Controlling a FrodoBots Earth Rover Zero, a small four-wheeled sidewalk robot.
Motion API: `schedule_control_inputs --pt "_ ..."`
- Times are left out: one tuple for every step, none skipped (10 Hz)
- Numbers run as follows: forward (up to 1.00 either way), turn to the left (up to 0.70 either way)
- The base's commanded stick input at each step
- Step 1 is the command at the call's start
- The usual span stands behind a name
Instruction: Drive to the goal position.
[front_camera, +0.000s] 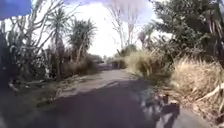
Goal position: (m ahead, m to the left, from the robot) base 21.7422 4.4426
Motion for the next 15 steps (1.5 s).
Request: schedule_control_inputs --pt "0.85 0.0" --pt "0.85 0.0" --pt "0.85 0.0" --pt "0.85 0.0" --pt "0.85 0.0" --pt "0.85 0.0" --pt "0.85 0.0" --pt "0.85 -0.02" --pt "0.85 -0.23" --pt "0.85 -0.34" --pt "0.85 -0.31" --pt "0.85 -0.12" --pt "0.85 0.0" --pt "0.85 0.0" --pt "0.85 0.0"
